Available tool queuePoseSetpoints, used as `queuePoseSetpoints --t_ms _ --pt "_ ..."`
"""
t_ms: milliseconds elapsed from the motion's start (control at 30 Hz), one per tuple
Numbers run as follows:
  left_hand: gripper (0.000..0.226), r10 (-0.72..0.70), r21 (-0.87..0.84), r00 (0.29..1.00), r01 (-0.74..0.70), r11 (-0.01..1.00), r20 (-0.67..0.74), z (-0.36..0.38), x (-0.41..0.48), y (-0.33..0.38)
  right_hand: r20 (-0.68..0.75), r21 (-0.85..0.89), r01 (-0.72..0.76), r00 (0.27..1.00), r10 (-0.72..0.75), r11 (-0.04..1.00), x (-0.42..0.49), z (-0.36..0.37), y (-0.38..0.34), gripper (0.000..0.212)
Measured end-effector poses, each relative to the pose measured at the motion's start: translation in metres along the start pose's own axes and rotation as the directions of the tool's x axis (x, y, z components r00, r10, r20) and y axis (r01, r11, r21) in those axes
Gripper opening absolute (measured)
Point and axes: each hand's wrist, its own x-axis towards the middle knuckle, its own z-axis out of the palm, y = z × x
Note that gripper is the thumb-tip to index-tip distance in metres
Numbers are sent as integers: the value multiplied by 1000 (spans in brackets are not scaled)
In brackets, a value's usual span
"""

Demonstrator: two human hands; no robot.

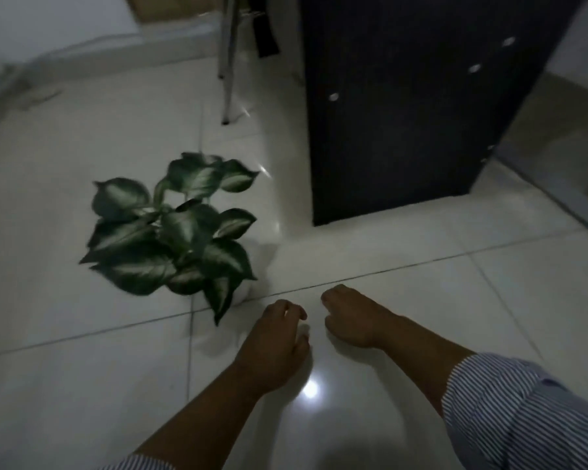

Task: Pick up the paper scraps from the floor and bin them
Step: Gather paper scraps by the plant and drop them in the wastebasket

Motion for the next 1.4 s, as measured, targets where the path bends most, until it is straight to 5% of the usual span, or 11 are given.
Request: queuePoseSetpoints --t_ms 100,300,467,633,833,1100,1267,1400 --pt "39 -90 33 993 92 995 -70 -3 -39 -25 99 0 60 993 -60 998 22 29 -28 74" --pt "73 -497 -58 852 495 867 -161 -5 -126 -58 120 -222 111 989 -86 969 48 50 -38 68" --pt "97 -686 -111 726 679 726 -42 9 -178 -69 103 -262 85 993 -60 961 56 51 -41 70" --pt "105 -704 -103 710 701 705 15 25 -184 -63 -40 -156 35 998 -41 987 44 76 -58 76" --pt "104 -713 -167 701 705 689 15 41 -174 -58 -109 -22 202 973 -203 979 0 141 -103 85" --pt "57 -654 -478 757 574 665 0 8 -200 -85 -76 -152 392 911 -406 907 2 173 -134 89" --pt "47 -676 -530 735 555 641 -48 -1 -203 -97 -145 -185 330 923 -358 926 1 186 -154 93" --pt "36 -706 -579 694 522 626 -138 -3 -203 -99 -158 -296 337 905 -394 894 9 197 -165 70"
